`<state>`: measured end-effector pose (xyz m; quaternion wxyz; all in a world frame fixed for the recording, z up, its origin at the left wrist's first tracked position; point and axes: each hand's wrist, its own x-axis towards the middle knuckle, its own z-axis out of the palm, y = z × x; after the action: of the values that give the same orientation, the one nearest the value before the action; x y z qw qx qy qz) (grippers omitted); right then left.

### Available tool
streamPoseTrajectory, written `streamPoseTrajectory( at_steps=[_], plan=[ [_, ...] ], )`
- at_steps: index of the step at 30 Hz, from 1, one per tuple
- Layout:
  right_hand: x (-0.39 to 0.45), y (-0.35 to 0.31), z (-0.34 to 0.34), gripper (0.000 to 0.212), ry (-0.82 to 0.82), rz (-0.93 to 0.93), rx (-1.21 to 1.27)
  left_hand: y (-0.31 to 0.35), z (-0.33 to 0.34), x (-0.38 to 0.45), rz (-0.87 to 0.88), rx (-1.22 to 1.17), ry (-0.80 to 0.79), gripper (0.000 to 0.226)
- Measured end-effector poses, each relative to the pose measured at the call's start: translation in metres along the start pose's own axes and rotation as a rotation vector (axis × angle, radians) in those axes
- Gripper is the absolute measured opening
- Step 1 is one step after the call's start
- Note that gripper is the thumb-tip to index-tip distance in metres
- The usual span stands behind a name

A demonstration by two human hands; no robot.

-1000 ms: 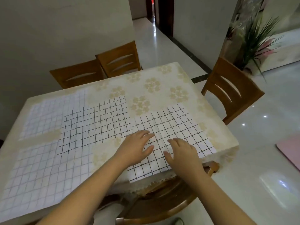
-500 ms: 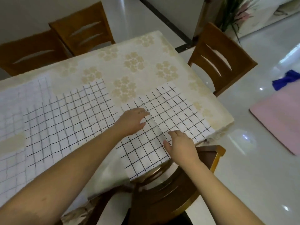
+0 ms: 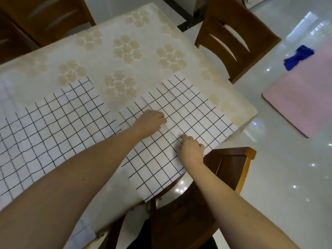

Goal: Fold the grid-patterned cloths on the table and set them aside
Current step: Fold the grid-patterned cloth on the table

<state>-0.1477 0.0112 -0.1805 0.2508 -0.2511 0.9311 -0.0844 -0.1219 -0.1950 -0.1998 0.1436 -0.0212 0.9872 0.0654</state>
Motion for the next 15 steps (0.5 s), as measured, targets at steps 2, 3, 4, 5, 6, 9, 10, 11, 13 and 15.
streamPoseTrajectory(
  at_steps=[2, 3, 4, 5, 6, 9, 10, 11, 13, 15],
  plan=[
    [0.004, -0.002, 0.008, 0.044, 0.013, 0.028, 0.001, -0.006, 0.003, 0.003, 0.009, 0.025, 0.027, 0.035],
    [0.006, -0.003, 0.012, 0.042, 0.027, 0.044, 0.003, -0.008, 0.004, 0.004, 0.014, 0.025, 0.041, 0.033],
    [0.007, -0.004, 0.016, 0.039, 0.051, 0.058, 0.003, -0.011, 0.005, 0.004, 0.024, 0.022, 0.056, 0.031],
    [0.008, -0.005, 0.019, 0.036, 0.078, 0.073, 0.003, -0.013, 0.005, 0.005, 0.033, 0.016, 0.072, 0.029],
    [0.009, -0.006, 0.021, 0.032, 0.099, 0.09, 0.007, -0.016, 0.007, 0.006, 0.04, 0.008, 0.092, 0.027],
    [0.012, -0.009, 0.024, 0.027, 0.12, 0.131, 0.003, -0.02, 0.008, 0.007, 0.031, -0.017, 0.15, 0.021],
    [0.012, -0.009, 0.024, 0.026, 0.117, 0.139, -0.014, -0.02, 0.008, 0.007, 0.032, -0.016, 0.153, 0.02],
    [0.013, -0.01, 0.025, 0.026, 0.115, 0.142, -0.035, -0.021, 0.007, 0.008, 0.037, -0.011, 0.153, 0.019],
    [0.013, -0.011, 0.024, 0.028, 0.124, 0.14, -0.077, -0.022, 0.007, 0.008, 0.05, -0.003, 0.166, 0.018],
    [0.014, -0.012, 0.024, 0.029, 0.132, 0.133, -0.103, -0.023, 0.008, 0.008, 0.056, 0.011, 0.176, 0.019]
  ],
)
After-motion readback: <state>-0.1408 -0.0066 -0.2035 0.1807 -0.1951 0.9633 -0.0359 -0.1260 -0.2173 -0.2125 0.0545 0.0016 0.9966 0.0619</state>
